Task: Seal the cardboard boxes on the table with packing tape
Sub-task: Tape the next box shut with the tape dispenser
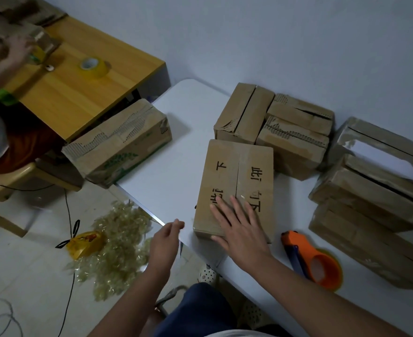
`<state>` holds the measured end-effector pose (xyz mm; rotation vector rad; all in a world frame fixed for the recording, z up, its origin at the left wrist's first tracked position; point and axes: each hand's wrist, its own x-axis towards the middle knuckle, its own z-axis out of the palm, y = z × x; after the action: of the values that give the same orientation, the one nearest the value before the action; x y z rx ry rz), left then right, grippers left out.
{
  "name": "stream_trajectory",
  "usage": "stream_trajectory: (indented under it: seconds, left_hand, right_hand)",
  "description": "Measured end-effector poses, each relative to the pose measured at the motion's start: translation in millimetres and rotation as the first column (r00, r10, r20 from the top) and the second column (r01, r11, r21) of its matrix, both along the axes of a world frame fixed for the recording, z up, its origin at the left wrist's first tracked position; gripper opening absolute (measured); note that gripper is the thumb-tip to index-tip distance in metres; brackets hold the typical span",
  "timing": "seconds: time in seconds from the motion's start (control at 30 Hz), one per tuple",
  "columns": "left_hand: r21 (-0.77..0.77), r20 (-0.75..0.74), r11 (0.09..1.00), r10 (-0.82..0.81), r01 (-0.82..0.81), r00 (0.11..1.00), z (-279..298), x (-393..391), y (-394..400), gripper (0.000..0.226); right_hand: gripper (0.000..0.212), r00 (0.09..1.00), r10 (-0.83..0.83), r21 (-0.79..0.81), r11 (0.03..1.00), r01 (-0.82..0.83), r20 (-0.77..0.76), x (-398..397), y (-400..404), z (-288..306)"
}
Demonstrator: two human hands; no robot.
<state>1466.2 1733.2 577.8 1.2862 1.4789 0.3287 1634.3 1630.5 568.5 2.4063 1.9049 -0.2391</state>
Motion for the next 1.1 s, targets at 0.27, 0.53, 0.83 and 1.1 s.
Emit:
stream_trajectory:
  seconds: [0.27, 0.53, 0.83, 1.1]
  left_hand:
    - [0.157, -0.089, 0.788, -0.589, 0.595, 0.803, 20.6, 23.1, -10.4, 0.067]
    - [0.123, -0.460, 0.246, -0.844, 0.961, 0.275, 11.7, 12.2, 79.9, 0.106]
    - [0.179, -0.445, 0.251, -0.842, 0.951, 0.306, -6.5, 12.6, 71.5, 0.109]
    - [0.376, -0.449, 0.479, -0.655, 0.793, 0.608, 14.1, 16.9, 56.4, 0.099]
  right_hand:
    - [0.073, 1.000, 0.004, 0.001, 1.000, -0.004, -0.006, -0.7, -1.5, 3.5]
    - [0.072, 1.000, 0.006, -0.020, 1.000, -0.006, -0.010, -0.3, -0.3, 1.6]
    - [0.072, 0.998, -0.007, -0.067, 0.998, 0.003, -0.060, 0.1, 1.7, 3.4]
    - [0.070, 0.915, -0.202, 0.037, 0.973, 0.229, -0.349, 34.4, -3.7, 24.5]
